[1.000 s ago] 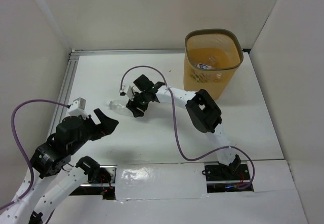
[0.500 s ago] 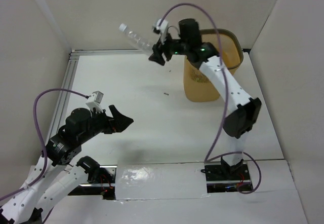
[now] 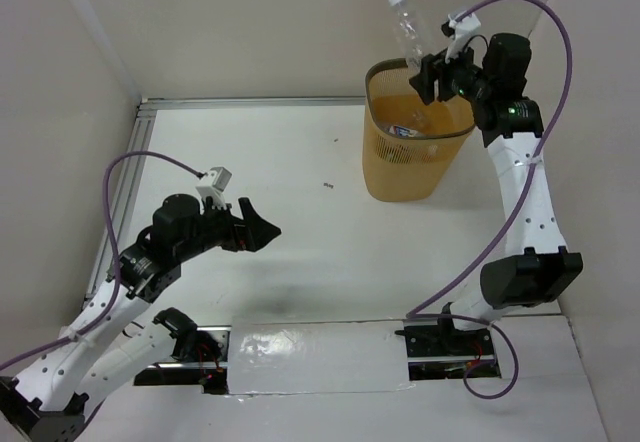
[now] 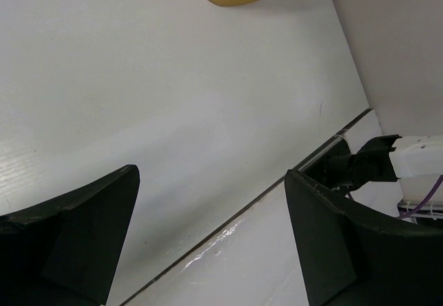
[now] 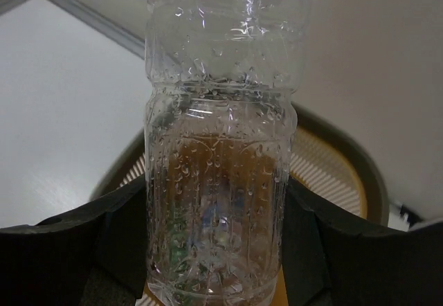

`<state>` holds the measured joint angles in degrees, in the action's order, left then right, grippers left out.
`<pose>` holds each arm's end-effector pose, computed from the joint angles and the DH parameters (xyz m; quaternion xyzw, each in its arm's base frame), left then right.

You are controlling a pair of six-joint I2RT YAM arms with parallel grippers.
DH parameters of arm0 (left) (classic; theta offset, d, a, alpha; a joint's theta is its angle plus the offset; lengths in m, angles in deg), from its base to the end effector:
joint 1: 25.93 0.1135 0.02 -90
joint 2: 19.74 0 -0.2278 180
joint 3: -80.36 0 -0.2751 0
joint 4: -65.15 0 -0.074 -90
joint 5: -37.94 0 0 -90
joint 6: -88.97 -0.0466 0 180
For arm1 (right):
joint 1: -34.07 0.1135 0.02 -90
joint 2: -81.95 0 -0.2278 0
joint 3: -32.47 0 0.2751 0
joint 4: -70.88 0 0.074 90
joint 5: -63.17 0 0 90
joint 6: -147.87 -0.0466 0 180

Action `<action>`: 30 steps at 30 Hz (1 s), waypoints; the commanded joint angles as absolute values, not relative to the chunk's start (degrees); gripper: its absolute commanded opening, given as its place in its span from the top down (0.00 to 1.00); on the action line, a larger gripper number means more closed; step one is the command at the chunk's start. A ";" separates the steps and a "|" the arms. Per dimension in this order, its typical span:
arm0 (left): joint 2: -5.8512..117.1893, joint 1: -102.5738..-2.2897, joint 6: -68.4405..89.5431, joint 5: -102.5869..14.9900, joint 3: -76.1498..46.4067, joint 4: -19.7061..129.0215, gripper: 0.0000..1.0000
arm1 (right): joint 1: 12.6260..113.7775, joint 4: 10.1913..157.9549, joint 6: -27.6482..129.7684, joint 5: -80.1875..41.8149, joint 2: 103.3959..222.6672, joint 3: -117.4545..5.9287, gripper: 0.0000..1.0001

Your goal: Put the plastic bottles in the bin

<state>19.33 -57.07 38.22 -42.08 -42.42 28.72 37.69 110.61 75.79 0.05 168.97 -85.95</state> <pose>0.1828 -0.1199 0.3052 -0.0063 0.8090 -0.3940 0.4363 0.3553 0.0436 0.4676 -0.2868 0.6945 0.0953 0.6529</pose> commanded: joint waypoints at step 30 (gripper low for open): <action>20.95 -56.78 31.67 -38.53 -39.76 33.13 0.00 | 24.93 134.09 74.13 -12.23 147.30 -78.95 0.00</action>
<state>20.73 -57.07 33.41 -39.74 -42.29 31.58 24.69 128.93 72.84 -6.71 154.72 -84.86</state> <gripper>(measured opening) 0.997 0.999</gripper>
